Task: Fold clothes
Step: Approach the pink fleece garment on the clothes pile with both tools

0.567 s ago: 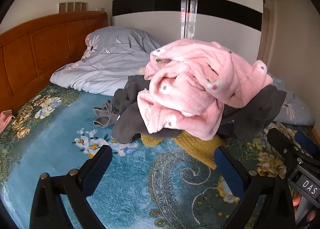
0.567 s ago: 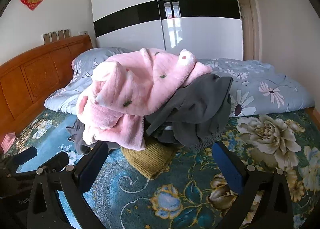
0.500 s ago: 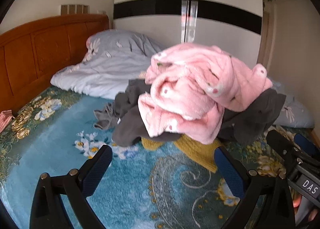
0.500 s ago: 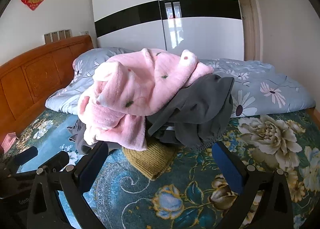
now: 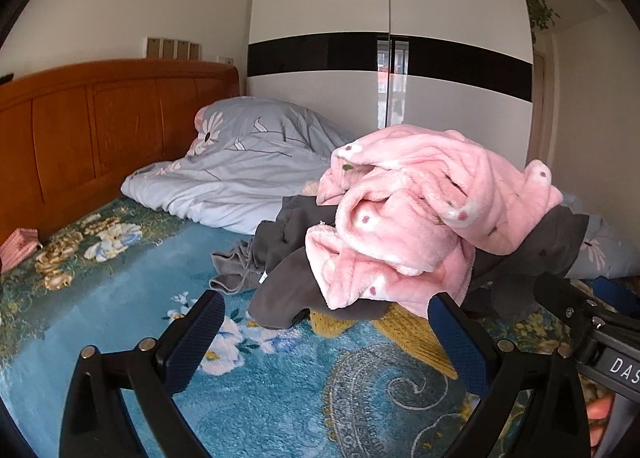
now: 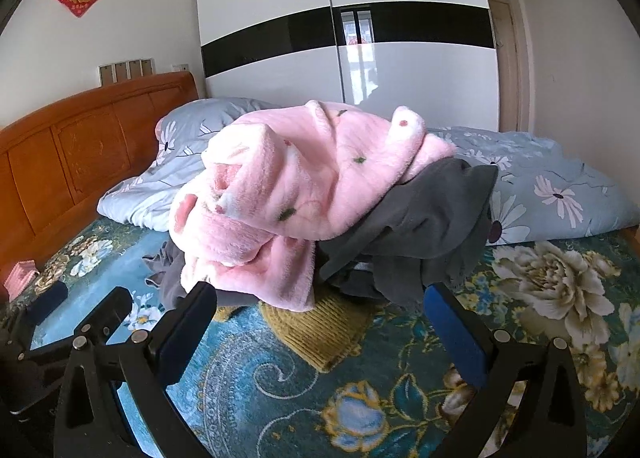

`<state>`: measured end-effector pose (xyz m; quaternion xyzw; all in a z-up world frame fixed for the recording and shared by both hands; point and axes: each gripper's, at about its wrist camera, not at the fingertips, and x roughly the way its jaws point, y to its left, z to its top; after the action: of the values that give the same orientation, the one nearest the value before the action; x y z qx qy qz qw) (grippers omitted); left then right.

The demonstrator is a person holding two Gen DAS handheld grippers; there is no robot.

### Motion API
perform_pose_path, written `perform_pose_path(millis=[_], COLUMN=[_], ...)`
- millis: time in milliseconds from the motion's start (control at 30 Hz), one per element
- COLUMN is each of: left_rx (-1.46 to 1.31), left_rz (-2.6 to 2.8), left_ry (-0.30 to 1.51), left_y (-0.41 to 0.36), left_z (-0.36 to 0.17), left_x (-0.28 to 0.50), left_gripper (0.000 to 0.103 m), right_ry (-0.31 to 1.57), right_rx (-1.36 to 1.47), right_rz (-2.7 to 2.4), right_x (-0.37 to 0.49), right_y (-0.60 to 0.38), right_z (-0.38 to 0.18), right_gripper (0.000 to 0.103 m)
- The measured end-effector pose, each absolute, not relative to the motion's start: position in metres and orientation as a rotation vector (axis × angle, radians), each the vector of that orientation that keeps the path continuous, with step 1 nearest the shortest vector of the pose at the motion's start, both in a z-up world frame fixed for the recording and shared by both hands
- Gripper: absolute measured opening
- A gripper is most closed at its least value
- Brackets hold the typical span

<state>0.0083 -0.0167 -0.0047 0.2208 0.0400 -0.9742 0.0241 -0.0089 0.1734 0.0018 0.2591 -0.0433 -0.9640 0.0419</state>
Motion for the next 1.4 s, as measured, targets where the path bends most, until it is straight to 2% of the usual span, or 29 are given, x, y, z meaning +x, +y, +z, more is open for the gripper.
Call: perform_pose_path(millis=[767, 1000, 1400], left_rx=[0.759, 0.758, 0.738], left_rz=[-2.988, -2.982, -2.990], left_ry=[0.210, 0.211, 0.234], left_y=[-0.032, -0.036, -0.041], left_z=[-0.029, -0.029, -0.019], left_x=[-0.017, -0.014, -0.003], left_gripper=[0.103, 0.103, 0.103], right_ry=[-0.050, 0.009, -0.009], right_rx=[0.829, 0.844, 0.841], right_rz=[-2.931, -2.915, -2.896], right_x=[-0.034, -0.031, -0.023], right_y=[0.155, 0.146, 0.143], right_z=[-0.013, -0.015, -0.002], right_gripper=[0.103, 0.103, 0.103])
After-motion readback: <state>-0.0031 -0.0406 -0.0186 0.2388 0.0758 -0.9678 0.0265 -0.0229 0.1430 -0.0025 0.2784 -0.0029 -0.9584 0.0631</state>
